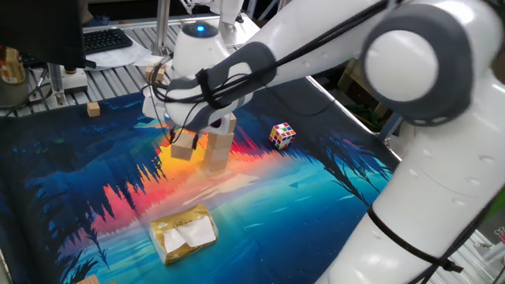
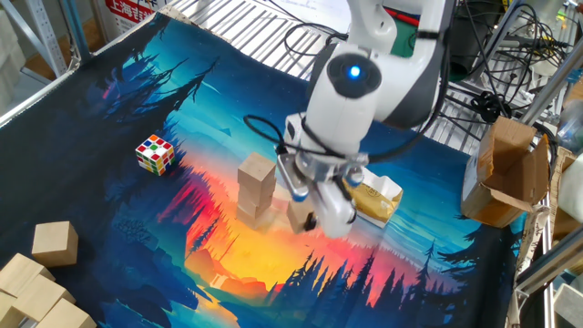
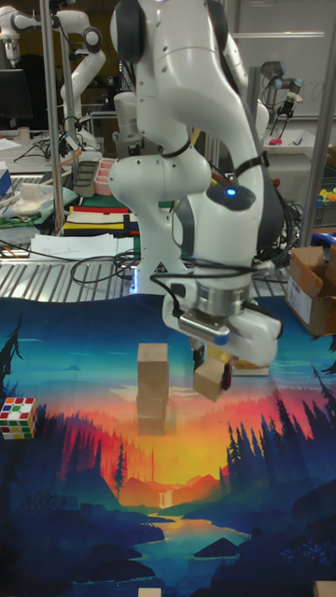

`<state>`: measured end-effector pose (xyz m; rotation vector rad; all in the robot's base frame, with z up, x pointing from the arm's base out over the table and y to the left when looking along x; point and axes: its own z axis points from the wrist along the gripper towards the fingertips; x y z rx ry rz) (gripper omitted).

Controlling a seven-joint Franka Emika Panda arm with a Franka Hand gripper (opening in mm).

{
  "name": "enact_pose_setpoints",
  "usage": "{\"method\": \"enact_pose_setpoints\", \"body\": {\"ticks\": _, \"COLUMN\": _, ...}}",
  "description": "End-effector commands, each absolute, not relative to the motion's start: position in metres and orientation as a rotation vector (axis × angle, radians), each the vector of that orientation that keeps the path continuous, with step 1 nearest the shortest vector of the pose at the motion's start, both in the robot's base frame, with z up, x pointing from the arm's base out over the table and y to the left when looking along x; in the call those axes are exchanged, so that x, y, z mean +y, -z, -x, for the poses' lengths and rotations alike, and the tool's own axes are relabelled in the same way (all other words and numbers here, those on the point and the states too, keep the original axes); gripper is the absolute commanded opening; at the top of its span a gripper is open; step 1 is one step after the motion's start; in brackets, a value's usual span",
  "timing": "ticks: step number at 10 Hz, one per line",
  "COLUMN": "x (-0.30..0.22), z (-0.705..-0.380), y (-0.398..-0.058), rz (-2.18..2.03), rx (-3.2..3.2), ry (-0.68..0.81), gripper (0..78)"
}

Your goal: Stack the blocks in a vertical line of five

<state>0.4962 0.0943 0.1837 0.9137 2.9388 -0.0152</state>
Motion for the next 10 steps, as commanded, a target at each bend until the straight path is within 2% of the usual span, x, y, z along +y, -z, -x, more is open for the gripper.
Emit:
{"method": "enact_pose_setpoints", "body": {"ticks": 1, "x": 0.086, "z": -0.489, "y": -0.208, "rz": -0.775, "rx": 2.993, "ry": 0.021, "gripper": 1.2}}
{"method": "enact_pose_setpoints", "body": {"ticks": 10, "x": 0.079, "z": -0.494, "y": -0.257, "rz": -0.628, "rx": 3.086, "ry": 0.023, "gripper": 1.2}}
